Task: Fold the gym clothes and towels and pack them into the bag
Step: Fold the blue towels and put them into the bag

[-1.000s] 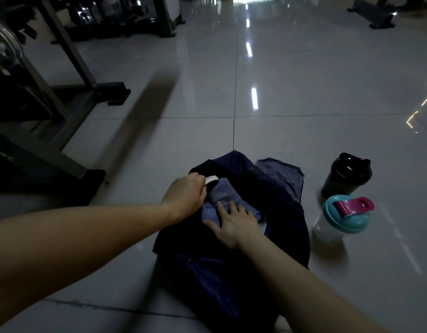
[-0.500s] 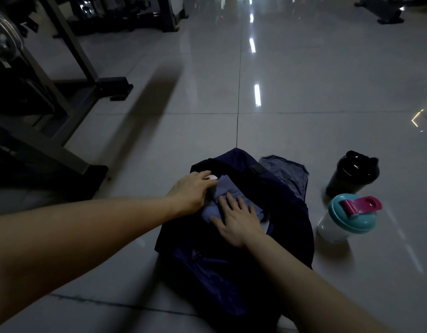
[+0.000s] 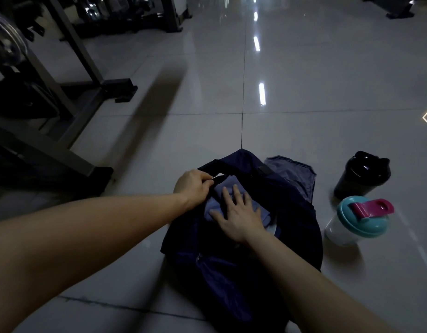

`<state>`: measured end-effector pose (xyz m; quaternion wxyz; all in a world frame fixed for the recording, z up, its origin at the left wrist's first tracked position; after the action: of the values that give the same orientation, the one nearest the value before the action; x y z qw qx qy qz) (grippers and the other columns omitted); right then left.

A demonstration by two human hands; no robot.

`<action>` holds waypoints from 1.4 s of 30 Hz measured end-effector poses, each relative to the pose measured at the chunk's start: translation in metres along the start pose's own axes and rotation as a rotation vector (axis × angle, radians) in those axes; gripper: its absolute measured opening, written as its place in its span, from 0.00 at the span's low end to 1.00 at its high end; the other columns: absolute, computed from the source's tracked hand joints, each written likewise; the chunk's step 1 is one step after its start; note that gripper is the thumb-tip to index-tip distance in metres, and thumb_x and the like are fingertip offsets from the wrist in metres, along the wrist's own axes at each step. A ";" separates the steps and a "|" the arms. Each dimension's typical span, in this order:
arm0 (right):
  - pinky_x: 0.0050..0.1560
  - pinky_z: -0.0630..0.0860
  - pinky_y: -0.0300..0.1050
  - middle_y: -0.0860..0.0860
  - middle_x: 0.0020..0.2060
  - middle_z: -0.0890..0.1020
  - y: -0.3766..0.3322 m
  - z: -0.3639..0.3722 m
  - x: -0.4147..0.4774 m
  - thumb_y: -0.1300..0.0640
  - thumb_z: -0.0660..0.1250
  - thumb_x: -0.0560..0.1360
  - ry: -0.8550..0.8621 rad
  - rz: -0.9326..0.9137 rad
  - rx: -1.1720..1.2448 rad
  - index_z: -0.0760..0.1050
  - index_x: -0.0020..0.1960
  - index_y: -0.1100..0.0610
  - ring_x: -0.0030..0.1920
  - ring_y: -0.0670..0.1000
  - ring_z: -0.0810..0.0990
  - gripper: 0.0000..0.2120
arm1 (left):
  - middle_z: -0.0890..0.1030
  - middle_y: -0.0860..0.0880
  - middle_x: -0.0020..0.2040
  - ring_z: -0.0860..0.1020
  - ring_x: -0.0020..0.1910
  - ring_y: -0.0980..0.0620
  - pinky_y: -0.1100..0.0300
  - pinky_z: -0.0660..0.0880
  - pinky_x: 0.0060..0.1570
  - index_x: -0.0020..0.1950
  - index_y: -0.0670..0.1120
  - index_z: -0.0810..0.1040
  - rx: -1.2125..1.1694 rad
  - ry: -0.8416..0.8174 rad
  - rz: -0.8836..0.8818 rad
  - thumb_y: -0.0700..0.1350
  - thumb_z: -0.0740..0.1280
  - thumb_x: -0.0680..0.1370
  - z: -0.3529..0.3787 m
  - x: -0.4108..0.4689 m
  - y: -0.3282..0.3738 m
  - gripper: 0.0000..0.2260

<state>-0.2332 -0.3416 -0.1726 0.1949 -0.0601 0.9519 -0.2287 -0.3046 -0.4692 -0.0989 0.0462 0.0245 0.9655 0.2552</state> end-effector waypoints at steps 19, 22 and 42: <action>0.74 0.43 0.72 0.53 0.81 0.37 -0.002 0.037 -0.014 0.37 0.60 0.78 -0.083 -0.127 -0.265 0.35 0.82 0.48 0.80 0.63 0.35 0.45 | 0.86 0.50 0.48 0.83 0.49 0.56 0.62 0.77 0.56 0.56 0.46 0.86 -0.461 -0.120 -0.124 0.41 0.72 0.78 0.011 -0.001 -0.013 0.07; 0.75 0.44 0.72 0.53 0.81 0.38 -0.001 0.036 -0.015 0.39 0.61 0.78 -0.079 -0.178 -0.309 0.35 0.82 0.48 0.80 0.63 0.36 0.44 | 0.86 0.50 0.48 0.83 0.49 0.56 0.62 0.77 0.56 0.55 0.46 0.87 -0.403 -0.119 -0.105 0.42 0.72 0.78 0.009 -0.001 -0.013 0.07; 0.74 0.41 0.73 0.53 0.82 0.43 -0.018 0.040 -0.031 0.37 0.50 0.83 -0.066 -0.213 -0.278 0.49 0.82 0.44 0.81 0.61 0.39 0.30 | 0.86 0.54 0.50 0.82 0.51 0.59 0.65 0.75 0.55 0.55 0.49 0.87 -0.235 -0.155 -0.051 0.46 0.73 0.78 0.004 -0.006 -0.016 0.08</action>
<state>-0.1885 -0.3675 -0.1870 0.1903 -0.1943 0.9557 -0.1121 -0.2991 -0.4814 -0.1097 0.1294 0.0142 0.9228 0.3626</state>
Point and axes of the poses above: each hand's wrist, its own x-axis towards the middle knuckle, its own z-axis out of the palm, y = z × x, the point moved 10 cm from there along x, towards the middle knuckle
